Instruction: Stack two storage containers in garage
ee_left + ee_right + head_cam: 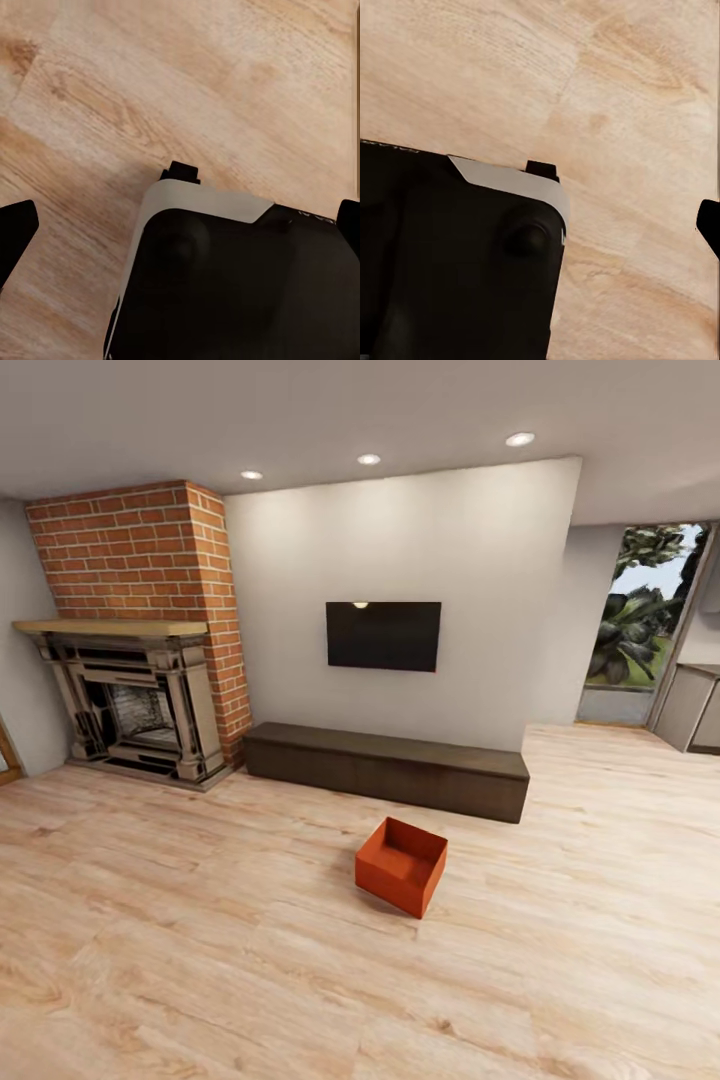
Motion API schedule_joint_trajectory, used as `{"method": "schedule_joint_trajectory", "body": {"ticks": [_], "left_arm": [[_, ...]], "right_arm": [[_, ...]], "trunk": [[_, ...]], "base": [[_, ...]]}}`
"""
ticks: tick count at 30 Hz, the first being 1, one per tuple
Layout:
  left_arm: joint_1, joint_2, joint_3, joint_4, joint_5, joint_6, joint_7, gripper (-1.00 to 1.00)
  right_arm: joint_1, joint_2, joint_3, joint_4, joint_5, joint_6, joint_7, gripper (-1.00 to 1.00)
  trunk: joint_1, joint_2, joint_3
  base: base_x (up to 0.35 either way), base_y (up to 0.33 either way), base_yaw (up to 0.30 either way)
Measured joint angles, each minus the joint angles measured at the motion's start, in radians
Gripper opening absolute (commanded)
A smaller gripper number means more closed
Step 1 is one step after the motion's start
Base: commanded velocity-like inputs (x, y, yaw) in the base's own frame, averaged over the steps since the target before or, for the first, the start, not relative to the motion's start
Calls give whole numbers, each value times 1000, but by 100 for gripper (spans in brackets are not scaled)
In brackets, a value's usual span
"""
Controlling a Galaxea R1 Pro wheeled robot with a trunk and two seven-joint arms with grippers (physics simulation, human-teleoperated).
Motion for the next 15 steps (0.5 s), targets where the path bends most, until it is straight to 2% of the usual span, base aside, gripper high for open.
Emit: {"method": "schedule_joint_trajectory", "body": {"ticks": [15], "left_arm": [[0,0,0,0,-2,0,0,100]], "right_arm": [[0,-1,1,0,16,-1,0,100]], "trunk": [[0,0,0]], "base": [[323,0,0]]}}
